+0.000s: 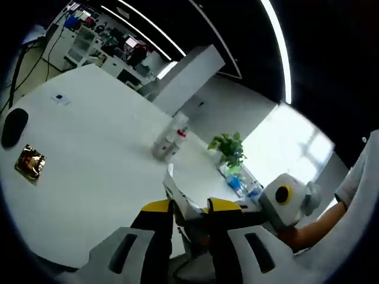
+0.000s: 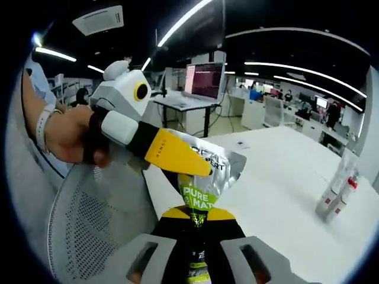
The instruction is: Arrange the skincare products in the storage area until every visible bottle or jar stands upright without overlapping.
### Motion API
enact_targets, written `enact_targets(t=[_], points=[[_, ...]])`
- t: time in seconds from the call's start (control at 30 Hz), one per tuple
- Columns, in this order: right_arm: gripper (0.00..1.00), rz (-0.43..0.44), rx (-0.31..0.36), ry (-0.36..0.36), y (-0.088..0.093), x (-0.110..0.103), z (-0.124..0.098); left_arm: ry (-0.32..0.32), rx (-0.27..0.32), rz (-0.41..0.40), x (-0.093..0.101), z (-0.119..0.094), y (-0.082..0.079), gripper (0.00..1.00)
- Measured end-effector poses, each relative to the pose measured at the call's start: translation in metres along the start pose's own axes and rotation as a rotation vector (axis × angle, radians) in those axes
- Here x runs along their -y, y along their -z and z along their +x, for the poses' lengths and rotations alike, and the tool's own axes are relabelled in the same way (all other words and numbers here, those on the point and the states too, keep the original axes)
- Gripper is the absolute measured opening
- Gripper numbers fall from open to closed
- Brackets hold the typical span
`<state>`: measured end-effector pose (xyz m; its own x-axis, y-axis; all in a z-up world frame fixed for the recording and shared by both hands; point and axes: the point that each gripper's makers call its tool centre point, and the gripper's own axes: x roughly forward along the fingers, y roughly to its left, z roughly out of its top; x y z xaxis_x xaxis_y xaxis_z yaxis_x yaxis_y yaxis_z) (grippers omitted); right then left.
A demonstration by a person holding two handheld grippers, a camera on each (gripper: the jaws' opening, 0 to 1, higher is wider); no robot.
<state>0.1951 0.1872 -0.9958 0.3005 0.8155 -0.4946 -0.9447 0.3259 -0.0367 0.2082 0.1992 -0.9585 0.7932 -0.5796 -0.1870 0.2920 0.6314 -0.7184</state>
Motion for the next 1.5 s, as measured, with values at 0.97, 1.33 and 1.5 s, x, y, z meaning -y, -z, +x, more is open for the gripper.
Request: enact_targets(t=[0.97,1.33,1.5], points=[[0.32,0.566,0.008,-0.591,0.000,-0.027,-0.045,0.262,-0.126,-0.061,0.040,-0.006,0.020,0.05],[0.29,0.674,0.030,-0.659,0.003,-0.028,-0.060,0.333,-0.188,-0.116,0.051,-0.006,0.031,0.04],[0.26,0.678,0.045,-0.645,0.002,-0.025,-0.062,0.346,-0.202,-0.136,0.053,-0.006,0.033,0.03]])
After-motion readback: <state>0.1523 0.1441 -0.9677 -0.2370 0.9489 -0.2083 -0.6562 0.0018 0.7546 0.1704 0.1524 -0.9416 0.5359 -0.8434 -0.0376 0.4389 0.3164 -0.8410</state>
